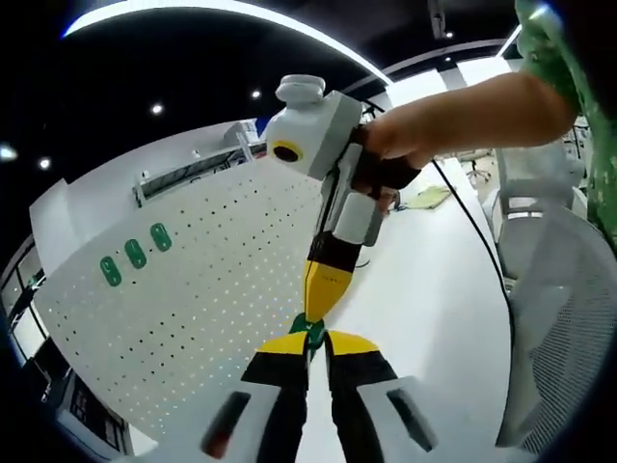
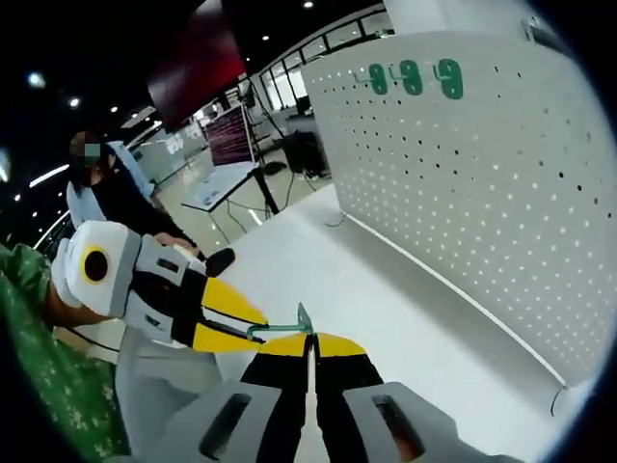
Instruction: Insert the hook assembly into the mounting plate slot until the hook locks in place.
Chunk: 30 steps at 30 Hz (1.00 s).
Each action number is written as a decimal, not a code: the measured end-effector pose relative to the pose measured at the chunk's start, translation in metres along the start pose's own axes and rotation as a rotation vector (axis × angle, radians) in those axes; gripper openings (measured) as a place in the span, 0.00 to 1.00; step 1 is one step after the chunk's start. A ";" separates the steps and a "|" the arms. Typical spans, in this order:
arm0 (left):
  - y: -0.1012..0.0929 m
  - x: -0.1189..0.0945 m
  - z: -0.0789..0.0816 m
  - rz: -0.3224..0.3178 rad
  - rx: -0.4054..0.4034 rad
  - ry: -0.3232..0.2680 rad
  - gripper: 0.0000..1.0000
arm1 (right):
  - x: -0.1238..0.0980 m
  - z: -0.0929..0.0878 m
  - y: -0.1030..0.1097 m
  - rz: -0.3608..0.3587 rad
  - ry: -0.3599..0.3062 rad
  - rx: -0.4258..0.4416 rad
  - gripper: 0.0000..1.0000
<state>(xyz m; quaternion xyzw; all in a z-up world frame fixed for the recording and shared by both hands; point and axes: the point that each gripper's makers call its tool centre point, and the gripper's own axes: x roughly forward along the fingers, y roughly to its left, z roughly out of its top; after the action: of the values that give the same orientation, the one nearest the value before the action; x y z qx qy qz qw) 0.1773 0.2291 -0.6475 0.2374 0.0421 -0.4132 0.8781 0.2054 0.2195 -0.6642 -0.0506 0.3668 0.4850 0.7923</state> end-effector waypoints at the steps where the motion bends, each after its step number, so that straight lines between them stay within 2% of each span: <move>1: 0.000 0.000 0.000 -0.002 -0.001 -0.001 0.04 | 0.000 0.001 0.000 0.004 -0.004 0.010 0.00; 7: -0.003 0.000 -0.001 -0.012 -0.007 0.003 0.03 | 0.001 -0.001 0.001 0.009 0.003 0.021 0.00; 12: 0.001 0.001 0.000 -0.003 -0.042 0.005 0.03 | 0.001 0.000 -0.002 0.007 -0.006 0.042 0.00; 22: 0.012 0.004 0.003 0.025 -0.197 -0.024 0.02 | -0.003 0.008 -0.006 -0.008 -0.056 0.059 0.00; 24: 0.012 0.005 0.003 0.029 -0.205 -0.027 0.02 | -0.003 0.009 -0.006 -0.012 -0.068 0.055 0.00; 30: 0.019 0.005 0.004 0.074 -0.311 -0.049 0.02 | -0.004 0.015 -0.008 -0.029 -0.121 0.045 0.00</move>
<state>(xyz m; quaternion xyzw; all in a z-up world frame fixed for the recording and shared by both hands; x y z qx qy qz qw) 0.1945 0.2341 -0.6376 0.0896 0.0754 -0.3750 0.9196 0.2188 0.2194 -0.6531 -0.0085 0.3282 0.4673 0.8209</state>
